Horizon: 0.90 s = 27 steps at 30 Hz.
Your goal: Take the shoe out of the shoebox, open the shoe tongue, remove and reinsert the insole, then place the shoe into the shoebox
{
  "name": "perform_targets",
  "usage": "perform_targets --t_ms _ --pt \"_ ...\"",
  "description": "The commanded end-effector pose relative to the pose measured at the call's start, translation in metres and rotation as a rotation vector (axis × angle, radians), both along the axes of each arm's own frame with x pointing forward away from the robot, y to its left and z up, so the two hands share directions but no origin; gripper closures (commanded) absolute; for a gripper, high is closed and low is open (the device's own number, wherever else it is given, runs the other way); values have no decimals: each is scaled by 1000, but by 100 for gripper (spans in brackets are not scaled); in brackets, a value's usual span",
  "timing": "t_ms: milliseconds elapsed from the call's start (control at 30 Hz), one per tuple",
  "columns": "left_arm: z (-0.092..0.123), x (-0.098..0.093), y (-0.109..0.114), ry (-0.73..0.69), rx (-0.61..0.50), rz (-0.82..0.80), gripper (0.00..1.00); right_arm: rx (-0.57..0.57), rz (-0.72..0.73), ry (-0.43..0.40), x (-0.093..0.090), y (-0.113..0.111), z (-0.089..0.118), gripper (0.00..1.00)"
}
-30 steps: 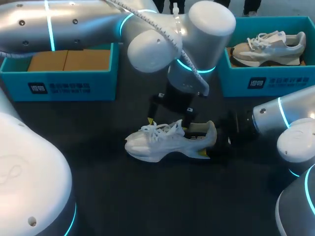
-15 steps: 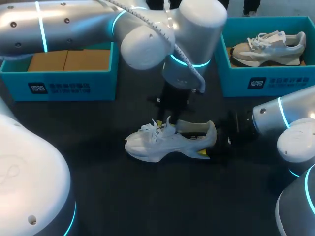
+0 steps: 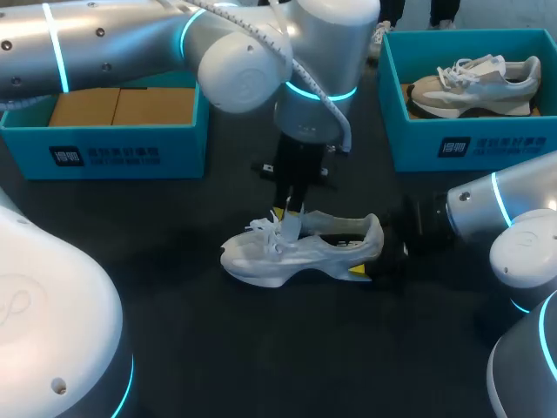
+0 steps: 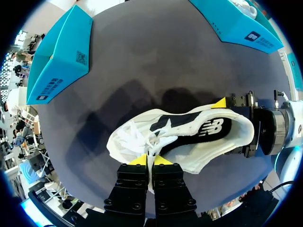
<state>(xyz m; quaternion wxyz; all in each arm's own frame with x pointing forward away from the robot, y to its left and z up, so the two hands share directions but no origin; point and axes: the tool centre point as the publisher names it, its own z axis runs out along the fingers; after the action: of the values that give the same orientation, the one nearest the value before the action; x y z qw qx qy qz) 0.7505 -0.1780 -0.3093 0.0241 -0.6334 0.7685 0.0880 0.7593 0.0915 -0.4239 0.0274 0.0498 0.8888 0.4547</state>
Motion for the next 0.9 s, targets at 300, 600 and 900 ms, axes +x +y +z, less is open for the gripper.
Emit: perform_targets --t_ms 300,600,900 --pt "-12 -4 27 20 19 29 100 -7 -3 0 1 4 -1 100" --pt "-31 -3 38 15 77 85 100 -7 -3 0 1 4 -1 100" --pt "-48 0 46 19 122 120 33 -7 -3 0 1 4 -1 100"
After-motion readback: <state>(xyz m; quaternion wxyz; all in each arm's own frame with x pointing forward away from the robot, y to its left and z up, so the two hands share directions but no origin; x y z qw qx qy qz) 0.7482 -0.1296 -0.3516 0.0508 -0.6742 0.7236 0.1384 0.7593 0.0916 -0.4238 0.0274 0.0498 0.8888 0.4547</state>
